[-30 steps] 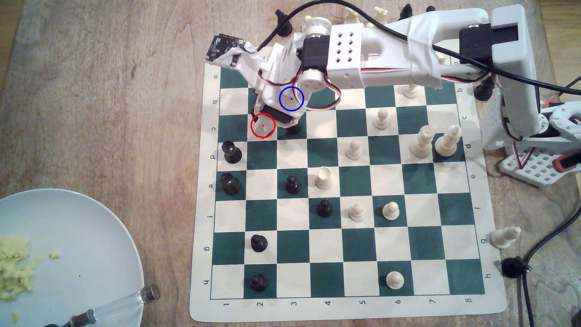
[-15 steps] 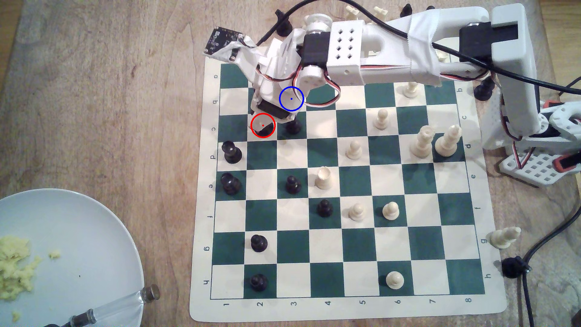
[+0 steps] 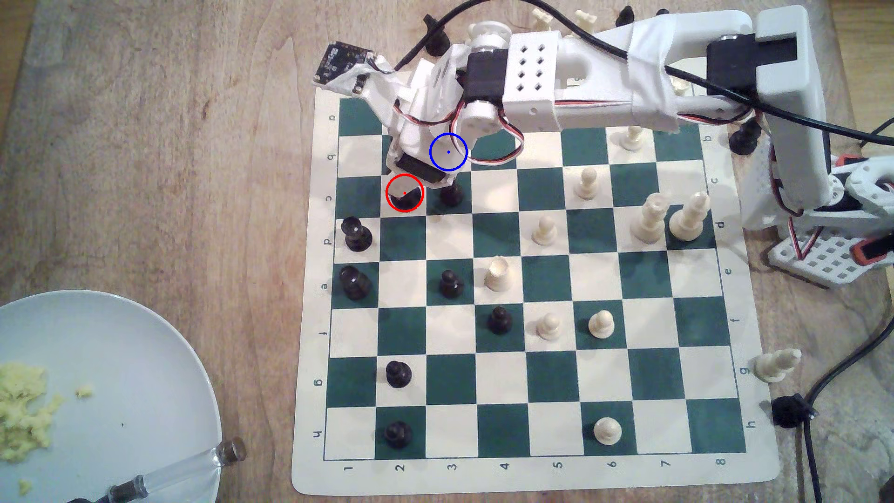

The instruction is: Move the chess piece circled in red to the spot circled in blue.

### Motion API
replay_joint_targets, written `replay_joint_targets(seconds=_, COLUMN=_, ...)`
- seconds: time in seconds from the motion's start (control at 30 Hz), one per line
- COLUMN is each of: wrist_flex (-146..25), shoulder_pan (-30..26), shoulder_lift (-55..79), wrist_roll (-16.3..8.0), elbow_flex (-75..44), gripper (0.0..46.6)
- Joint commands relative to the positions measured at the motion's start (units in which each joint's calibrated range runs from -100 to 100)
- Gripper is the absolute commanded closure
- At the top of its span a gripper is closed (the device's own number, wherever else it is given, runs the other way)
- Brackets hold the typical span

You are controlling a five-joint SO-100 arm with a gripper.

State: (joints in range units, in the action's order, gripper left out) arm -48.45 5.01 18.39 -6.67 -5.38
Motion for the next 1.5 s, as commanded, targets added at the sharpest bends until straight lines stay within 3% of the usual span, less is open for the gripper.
replay_joint_targets(seconds=0.0, wrist_flex=0.94, shoulder_pan=-0.05, shoulder_lift=-4.81, wrist_roll=0.34, elbow_flex=-1.24, gripper=34.3)
replay_joint_targets(seconds=0.57, wrist_flex=1.27, shoulder_pan=-0.75, shoulder_lift=-7.36, wrist_roll=0.73, elbow_flex=-2.24, gripper=41.2)
replay_joint_targets(seconds=1.23, wrist_flex=-1.02, shoulder_pan=-2.79, shoulder_lift=-16.44, wrist_roll=0.54, elbow_flex=-3.60, gripper=43.0)
replay_joint_targets(seconds=1.47, wrist_flex=-0.94, shoulder_pan=-1.38, shoulder_lift=-27.56, wrist_roll=1.07, elbow_flex=10.55, gripper=43.4)
